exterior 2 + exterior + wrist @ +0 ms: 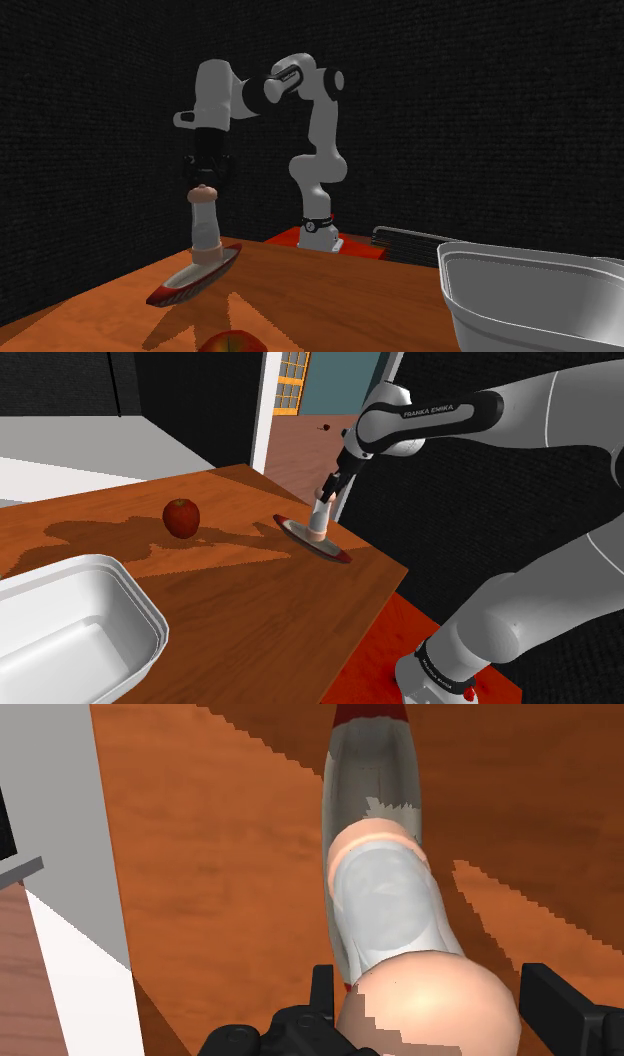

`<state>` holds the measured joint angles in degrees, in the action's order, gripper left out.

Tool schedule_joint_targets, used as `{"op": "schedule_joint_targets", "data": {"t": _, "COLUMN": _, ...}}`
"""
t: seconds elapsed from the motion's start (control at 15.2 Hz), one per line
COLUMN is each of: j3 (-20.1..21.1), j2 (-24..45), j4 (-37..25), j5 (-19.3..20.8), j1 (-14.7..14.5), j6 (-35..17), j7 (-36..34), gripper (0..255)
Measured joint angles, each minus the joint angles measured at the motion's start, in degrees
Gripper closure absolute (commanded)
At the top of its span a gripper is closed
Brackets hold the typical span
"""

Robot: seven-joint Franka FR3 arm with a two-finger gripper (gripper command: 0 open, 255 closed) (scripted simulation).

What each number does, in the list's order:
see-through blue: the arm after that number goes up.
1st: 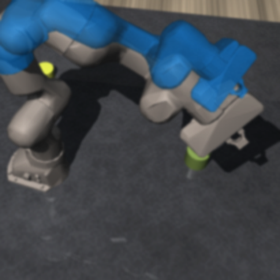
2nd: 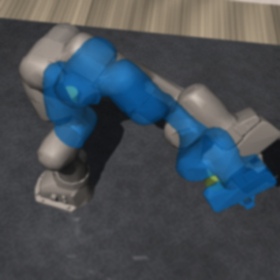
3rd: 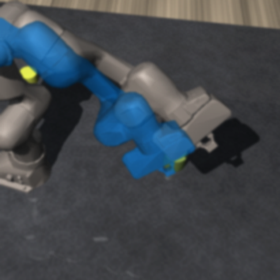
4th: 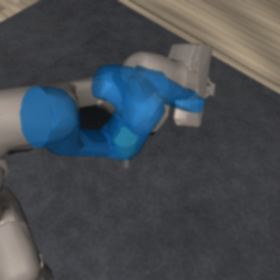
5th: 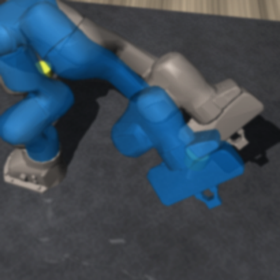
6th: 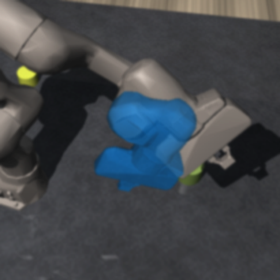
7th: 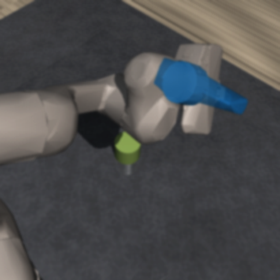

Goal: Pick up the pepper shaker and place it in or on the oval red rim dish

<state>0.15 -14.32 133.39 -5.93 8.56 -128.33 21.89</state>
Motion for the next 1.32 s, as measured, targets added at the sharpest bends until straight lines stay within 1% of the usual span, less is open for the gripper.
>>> {"op": "schedule_joint_targets", "data": {"t": 0.13, "j3": 0.0, "j2": 0.5, "j4": 0.6, "j5": -0.1, "j1": 0.0, "j6": -1.1, "j7": 0.1, "gripper": 255}}
{"op": "schedule_joint_targets", "data": {"t": 0.53, "j3": 0.0, "j2": 0.7, "j4": 0.6, "j5": -0.1, "j1": 0.0, "j6": -1.4, "j7": 0.1, "gripper": 255}}
{"op": "schedule_joint_targets", "data": {"t": 0.59, "j3": 0.0, "j2": 0.7, "j4": 0.6, "j5": -0.1, "j1": 0.0, "j6": -1.4, "j7": 0.1, "gripper": 0}}
{"op": "schedule_joint_targets", "data": {"t": 0.99, "j3": 0.0, "j2": 0.7, "j4": 0.7, "j5": -0.1, "j1": 0.0, "j6": -1.4, "j7": 0.1, "gripper": 0}}
{"op": "schedule_joint_targets", "data": {"t": 1.06, "j3": 0.0, "j2": 0.3, "j4": 0.2, "j5": 0.0, "j1": 0.0, "j6": -0.6, "j7": 0.1, "gripper": 0}}
{"op": "schedule_joint_targets", "data": {"t": 1.25, "j3": -0.2, "j2": -2.5, "j4": -2.0, "j5": 0.3, "j1": 0.2, "j6": 4.4, "j7": -0.1, "gripper": 0}}
{"op": "schedule_joint_targets", "data": {"t": 1.32, "j3": -0.2, "j2": -2.7, "j4": -2.4, "j5": 0.3, "j1": 0.2, "j6": 5.0, "j7": -0.2, "gripper": 0}}
